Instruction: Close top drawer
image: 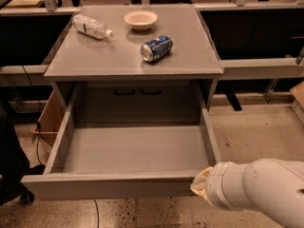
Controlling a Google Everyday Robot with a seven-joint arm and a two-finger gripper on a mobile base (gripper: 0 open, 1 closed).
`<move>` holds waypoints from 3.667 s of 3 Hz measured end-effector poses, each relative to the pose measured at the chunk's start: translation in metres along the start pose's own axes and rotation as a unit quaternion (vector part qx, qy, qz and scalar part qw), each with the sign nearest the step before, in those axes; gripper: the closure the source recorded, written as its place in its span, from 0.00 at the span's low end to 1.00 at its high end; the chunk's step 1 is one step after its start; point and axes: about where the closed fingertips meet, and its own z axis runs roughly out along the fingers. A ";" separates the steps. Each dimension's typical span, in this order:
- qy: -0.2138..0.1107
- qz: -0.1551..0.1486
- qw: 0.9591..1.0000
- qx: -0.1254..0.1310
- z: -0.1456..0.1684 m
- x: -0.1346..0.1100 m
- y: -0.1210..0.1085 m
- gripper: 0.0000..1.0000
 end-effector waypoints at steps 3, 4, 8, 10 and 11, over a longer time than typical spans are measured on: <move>-0.012 0.007 1.000 0.018 0.007 -0.011 -0.005 0.83; -0.002 0.006 0.999 0.033 0.001 0.009 -0.005 0.60; -0.003 -0.056 0.994 0.089 0.036 0.029 -0.060 0.92; -0.046 -0.077 0.989 0.121 0.052 0.007 -0.084 1.00; -0.069 -0.089 0.984 0.140 0.058 -0.007 -0.102 1.00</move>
Offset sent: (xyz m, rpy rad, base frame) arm 0.1459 0.0881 0.0063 0.1919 -0.2998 -0.1363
